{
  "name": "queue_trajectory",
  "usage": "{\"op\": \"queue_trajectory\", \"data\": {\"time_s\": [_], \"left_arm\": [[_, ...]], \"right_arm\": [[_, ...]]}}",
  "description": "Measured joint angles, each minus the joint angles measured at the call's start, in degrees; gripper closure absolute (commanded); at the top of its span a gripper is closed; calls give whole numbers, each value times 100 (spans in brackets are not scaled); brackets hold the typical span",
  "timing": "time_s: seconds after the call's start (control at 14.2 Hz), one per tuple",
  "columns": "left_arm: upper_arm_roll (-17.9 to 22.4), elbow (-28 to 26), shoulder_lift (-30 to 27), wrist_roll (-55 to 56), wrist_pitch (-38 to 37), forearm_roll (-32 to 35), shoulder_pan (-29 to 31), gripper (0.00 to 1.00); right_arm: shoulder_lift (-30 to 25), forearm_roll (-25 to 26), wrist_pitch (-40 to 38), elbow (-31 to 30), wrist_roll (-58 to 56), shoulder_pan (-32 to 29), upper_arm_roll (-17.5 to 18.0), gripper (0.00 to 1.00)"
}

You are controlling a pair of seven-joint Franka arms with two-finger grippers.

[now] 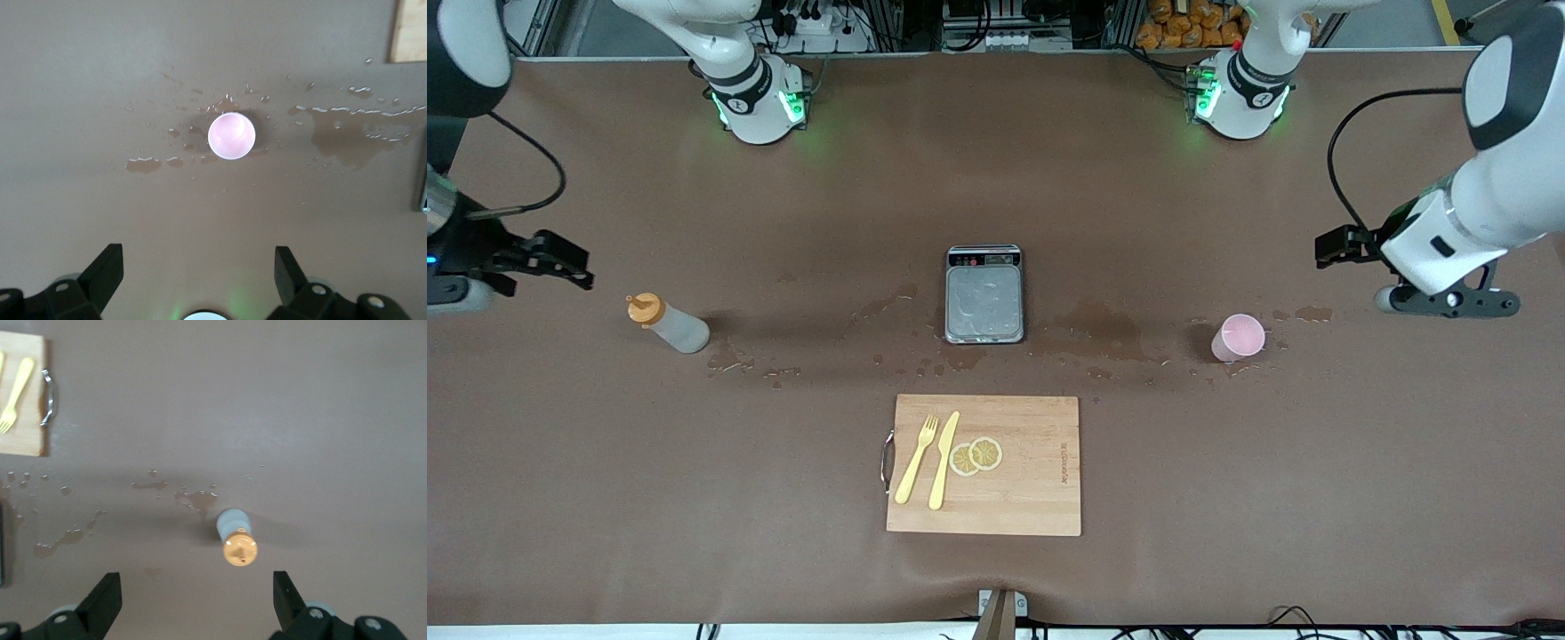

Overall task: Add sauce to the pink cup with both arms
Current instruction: 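Reach the left gripper to the pink cup while the right gripper approaches the bottle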

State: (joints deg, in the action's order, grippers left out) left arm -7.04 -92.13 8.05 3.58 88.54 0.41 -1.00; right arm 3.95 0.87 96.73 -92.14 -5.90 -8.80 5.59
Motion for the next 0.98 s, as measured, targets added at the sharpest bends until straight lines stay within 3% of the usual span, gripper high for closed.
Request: {"op": "queue_trajectory", "data": {"time_s": [0.21,0.56,0.77,0.98], "left_arm": [[-3,-358,166,0,411,-6,262,0],[-15,-1356,255,-30,1627,-36,500,0],[-26,-1834,389,-30,2224,-41,507,0],[-16,-1902,609,-25,2339,-466,622,0]], "right_arm": [[210,-5,-116,4,-10,-351,-3,0],[466,-4,-190,22,-2,-438,-4,0],[985,-4,-23,261,-2,-669,-6,0],[1478,-7,0,570,-15,-979,-11,0]]}}
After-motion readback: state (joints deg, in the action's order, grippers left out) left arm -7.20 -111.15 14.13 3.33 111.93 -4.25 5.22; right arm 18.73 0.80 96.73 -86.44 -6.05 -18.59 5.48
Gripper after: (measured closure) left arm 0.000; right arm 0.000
